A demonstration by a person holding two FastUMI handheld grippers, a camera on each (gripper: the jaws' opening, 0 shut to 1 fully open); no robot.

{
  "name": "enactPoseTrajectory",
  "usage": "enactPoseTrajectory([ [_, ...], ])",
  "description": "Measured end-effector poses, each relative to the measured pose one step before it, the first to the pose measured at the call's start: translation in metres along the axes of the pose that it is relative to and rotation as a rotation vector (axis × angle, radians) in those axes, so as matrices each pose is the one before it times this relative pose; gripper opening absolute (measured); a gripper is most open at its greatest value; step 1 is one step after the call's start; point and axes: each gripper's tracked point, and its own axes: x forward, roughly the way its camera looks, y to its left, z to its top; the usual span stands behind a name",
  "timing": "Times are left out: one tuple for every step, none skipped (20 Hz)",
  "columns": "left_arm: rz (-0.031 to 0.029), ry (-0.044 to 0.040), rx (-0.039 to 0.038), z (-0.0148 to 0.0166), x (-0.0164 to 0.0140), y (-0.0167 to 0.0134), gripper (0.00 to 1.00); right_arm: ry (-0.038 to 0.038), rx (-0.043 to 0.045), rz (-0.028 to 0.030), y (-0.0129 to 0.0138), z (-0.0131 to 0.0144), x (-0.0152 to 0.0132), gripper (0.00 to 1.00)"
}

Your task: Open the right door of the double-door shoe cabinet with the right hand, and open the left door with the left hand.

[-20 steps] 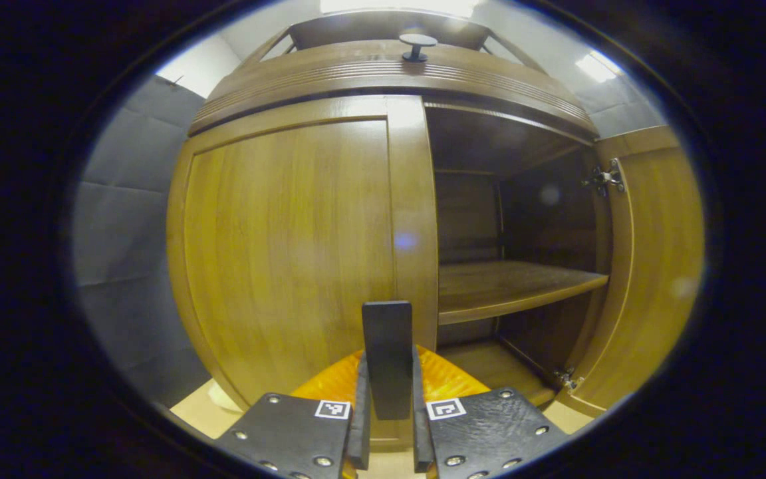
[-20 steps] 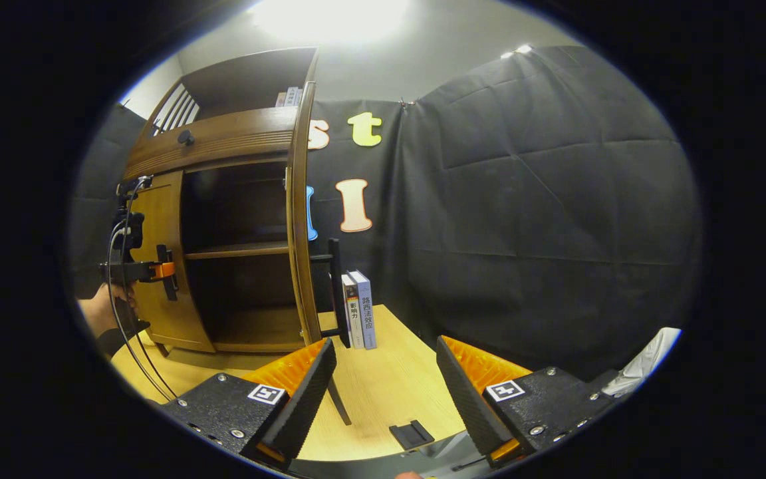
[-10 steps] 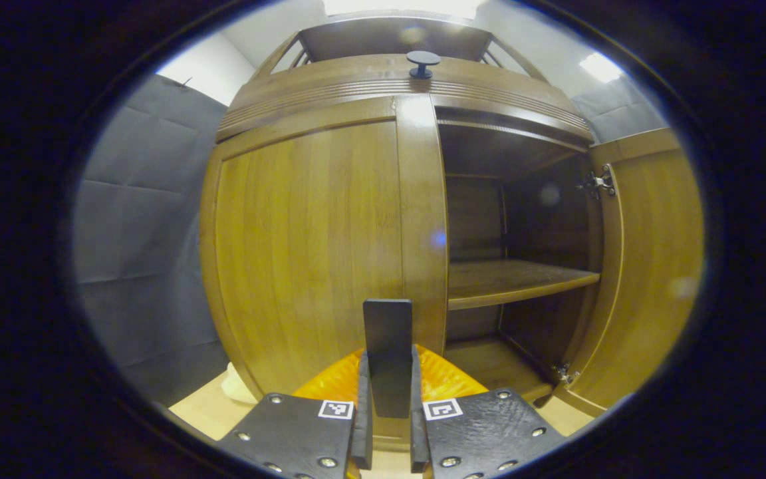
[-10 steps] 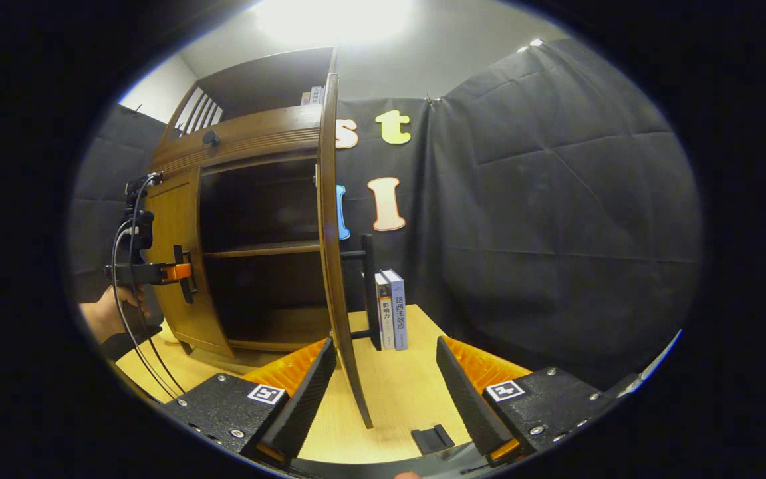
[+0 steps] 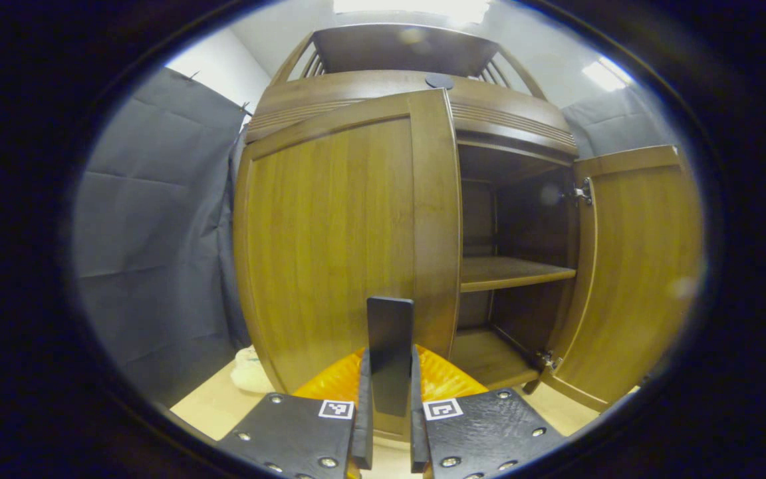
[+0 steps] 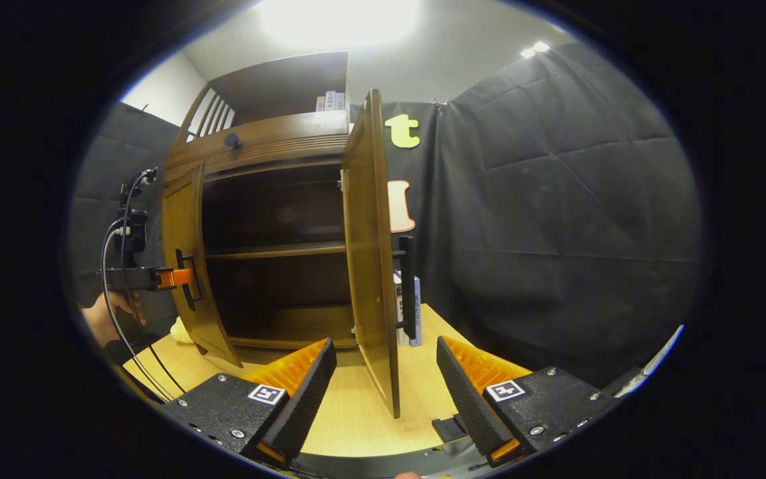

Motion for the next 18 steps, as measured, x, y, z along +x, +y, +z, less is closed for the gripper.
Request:
enactPoseTrajectory([
  [-0.00503,0.00004,-0.00253,-0.00108,-0.00663,0.00347,0.23,-0.00200,-0.00106,0.00019,0.00032,-0.00070,-0.00196,0.94],
  [-0.00463,-0.00051,-0.00075,-0.00004,-0.00610,0.00277,0.23,-0.00183,0.00248,0.00178,0.00141,0.00096,0.00004,0.94],
  [-0.00397,0.00135,-0.00155,-0.00098,-0.00745,0.00501,0.23,0.00127,0.00072,0.00216,0.00193,-0.00074,0.00043,0.94],
  [-0.00264,-0.00010,-0.00284,0.00068,-0.00756,0.00520,0.23,-0.00061,-0.00053,0.00159,0.00108,0.00048,-0.00071,0.94],
  [-0.00208,0.00119,-0.00365,-0.00103,-0.00761,0.00544,0.23,-0.00246,-0.00171,0.00247,0.00088,-0.00034,-0.00109,0.94],
  [-0.00108,-0.00157,-0.00304,-0.00005,-0.00763,0.00505,0.25,-0.00218,-0.00110,0.00248,0.00088,0.00062,0.00019,0.94],
  [-0.00227,0.00016,-0.00037,-0.00140,-0.00754,0.00673,0.26,-0.00133,-0.00089,0.00450,0.00141,-0.00012,0.00002,0.94],
  [-0.00348,0.00035,0.00110,0.00033,-0.00509,0.00510,0.27,-0.00017,-0.00052,0.00618,0.00158,-0.00012,-0.00001,0.94],
  [-0.00324,-0.00022,0.00235,-0.00016,-0.00566,0.00450,0.29,0.00025,-0.00117,0.00734,0.00186,-0.00041,-0.00065,0.94],
  [-0.00099,0.00208,0.00237,0.00055,-0.00421,0.00448,0.22,0.00102,-0.00181,0.00711,0.00259,0.00007,-0.00082,0.94],
  [-0.00002,-0.00102,0.00059,-0.00050,-0.00438,0.00534,0.16,0.00181,-0.00184,0.00846,0.00122,-0.00063,-0.00024,0.94],
  [0.00122,-0.00082,0.00057,0.00001,-0.00438,0.00510,0.16,0.00097,-0.00174,0.00904,0.00177,-0.00009,-0.00097,0.94],
  [0.00227,-0.00170,0.00147,-0.00139,-0.00477,0.00579,0.16,-0.00122,-0.00268,0.00865,0.00280,-0.00039,-0.00098,0.94],
  [0.00353,-0.00156,0.00684,-0.00006,-0.00450,0.00573,0.16,-0.00298,-0.00401,0.00816,0.00168,0.00105,-0.00102,0.91],
  [0.00470,-0.00190,0.00899,-0.00041,-0.00566,0.00702,0.16,-0.00427,-0.00451,0.00887,0.00262,-0.00091,-0.00023,0.94],
  [0.00565,-0.00165,0.00770,0.00004,-0.00473,0.00715,0.16,-0.00103,-0.00152,0.00664,0.00138,-0.00019,0.00037,0.94],
  [0.00907,-0.00173,0.01017,-0.00140,-0.00612,0.00861,0.16,0.00270,0.00106,0.00653,0.00213,-0.00100,-0.00026,0.94],
  [0.01290,0.00013,0.01081,0.00019,-0.00438,0.00927,0.16,0.00209,0.00274,0.00844,0.00283,-0.00008,-0.00098,0.94],
])
